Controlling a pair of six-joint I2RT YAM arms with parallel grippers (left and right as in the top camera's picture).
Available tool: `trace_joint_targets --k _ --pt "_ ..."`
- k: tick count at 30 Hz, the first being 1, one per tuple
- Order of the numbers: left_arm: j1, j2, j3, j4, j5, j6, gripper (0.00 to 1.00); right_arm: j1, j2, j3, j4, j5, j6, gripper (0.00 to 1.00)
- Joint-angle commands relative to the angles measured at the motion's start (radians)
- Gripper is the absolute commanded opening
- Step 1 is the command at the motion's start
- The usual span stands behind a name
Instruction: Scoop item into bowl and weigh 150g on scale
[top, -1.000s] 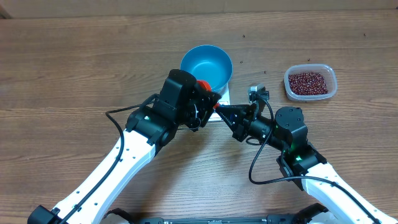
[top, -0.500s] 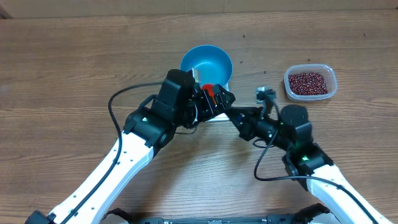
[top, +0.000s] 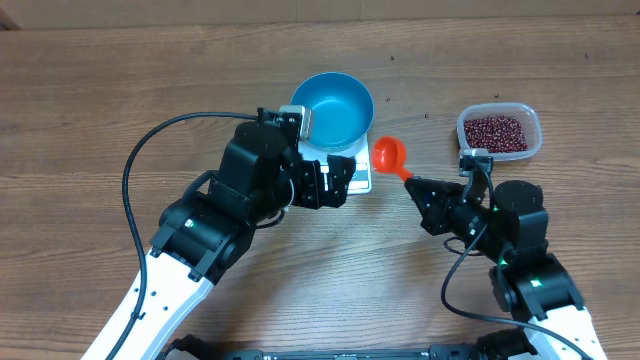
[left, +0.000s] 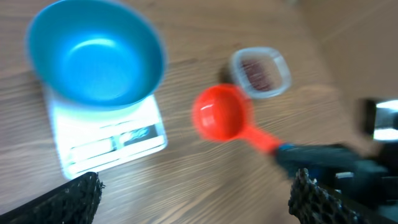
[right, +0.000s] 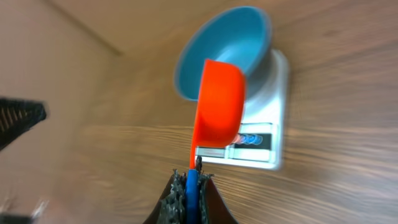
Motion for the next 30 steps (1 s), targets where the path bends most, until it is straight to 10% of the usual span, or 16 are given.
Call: trace_joint_targets --k 1,11,17,30 --pt "-0.016 0.018 0.015 -0.037 -0.137 0.072 1.0 -0.006 -0.034 0.135 -0.133 0.151 -0.101 0.04" --pt "-0.138 0.226 0.015 -0.024 -0.306 0.102 0.94 -0.047 -0.033 0.206 -0.312 0.293 -0.105 0.04" --pt "-0.138 0.358 0.015 0.07 -0.308 0.102 0.04 -0.217 -0.033 0.206 -0.401 0.293 -0.106 0.04" --pt "-0.138 0.562 0.016 0.192 -0.378 0.144 0.04 -0.279 -0.033 0.206 -0.404 0.294 -0.155 0.04"
